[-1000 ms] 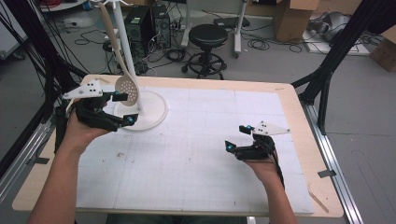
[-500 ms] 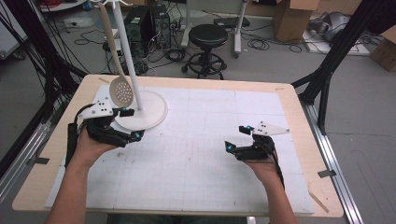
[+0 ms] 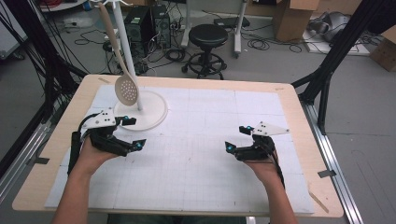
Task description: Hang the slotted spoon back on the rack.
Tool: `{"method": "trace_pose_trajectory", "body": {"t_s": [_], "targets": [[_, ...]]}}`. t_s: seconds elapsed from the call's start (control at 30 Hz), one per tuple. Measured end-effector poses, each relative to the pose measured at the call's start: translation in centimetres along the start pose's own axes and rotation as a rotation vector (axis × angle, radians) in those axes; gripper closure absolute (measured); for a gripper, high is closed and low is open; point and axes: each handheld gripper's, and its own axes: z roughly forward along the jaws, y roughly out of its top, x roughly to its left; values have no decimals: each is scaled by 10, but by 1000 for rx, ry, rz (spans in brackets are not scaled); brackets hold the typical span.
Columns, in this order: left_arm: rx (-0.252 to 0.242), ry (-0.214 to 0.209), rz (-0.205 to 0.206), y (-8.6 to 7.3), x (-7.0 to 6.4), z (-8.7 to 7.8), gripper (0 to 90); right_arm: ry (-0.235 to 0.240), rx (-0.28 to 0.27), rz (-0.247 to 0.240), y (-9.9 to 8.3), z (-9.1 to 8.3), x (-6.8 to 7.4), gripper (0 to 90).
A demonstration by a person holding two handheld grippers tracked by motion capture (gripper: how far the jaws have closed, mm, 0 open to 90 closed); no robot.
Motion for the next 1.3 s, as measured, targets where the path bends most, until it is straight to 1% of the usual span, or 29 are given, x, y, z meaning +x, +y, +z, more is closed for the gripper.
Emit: {"method": "trace_pose_trajectory", "body": {"t_s": [0.07, 0.13, 0.2, 0.27, 0.3, 0.33, 0.37, 0.4, 0.47, 0.57, 0.6, 0.67, 0.8, 0.9, 1.0, 1.07, 1.1, 1.17, 1.23, 1.3], "targets": [[-13, -14, -7, -3, 0, -1, 102, -1, -3, 4, -1, -1, -1, 115], [-28, -15, -10, -4, -1, -2, 97, 2, -3, 10, -2, -1, -1, 115], [-44, -24, -12, -4, 0, -3, 94, 5, 1, 7, -4, -1, -2, 114], [-53, -30, -8, -4, 0, -1, 92, 3, 2, 6, -6, -2, -2, 115], [-59, -35, 1, -4, 0, 0, 90, 4, 4, 5, -7, -2, -3, 115], [-60, -37, 2, -5, 0, 1, 90, 7, 12, 14, -7, -3, -2, 115], [-58, -39, 3, -5, -1, 3, 89, 4, 3, 7, -7, -3, -3, 115], [-56, -39, 5, -6, -1, 4, 85, 2, 6, 17, -7, -4, -2, 114], [-55, -52, 6, -7, -1, 5, 81, 4, 1, 10, -7, -4, -2, 115], [-55, -53, 5, -9, -1, 5, 79, 2, 6, -4, -7, -3, -1, 115], [-57, -52, 2, -10, -1, 5, 79, 3, 9, 6, -7, -4, 0, 115], [-57, -51, 3, -10, -2, 5, 79, 0, 7, -1, -6, -4, 0, 114], [-76, -52, 5, -9, -1, 4, 79, 1, 4, 3, -7, -4, -1, 114], [-72, -52, 1, -9, -1, 5, 79, 2, 6, 1, -7, -3, -2, 115], [-52, -56, 0, -11, -1, 8, 79, 0, 13, 1, -7, -2, -2, 115], [-33, -52, 10, -11, -2, 10, 73, 1, 16, 6, -8, -2, -1, 115], [-28, -54, 10, -12, -2, 12, 73, -1, 15, -1, -8, -2, -2, 115], [-31, -55, 13, -12, -3, 12, 73, 1, 22, 3, -8, -2, -1, 115], [-27, -53, 9, -12, -2, 13, 73, -1, 18, -7, -8, -2, -1, 115], [-20, -56, -1, -13, -1, 14, 72, -2, 21, -1, -9, -3, -1, 115]]}}
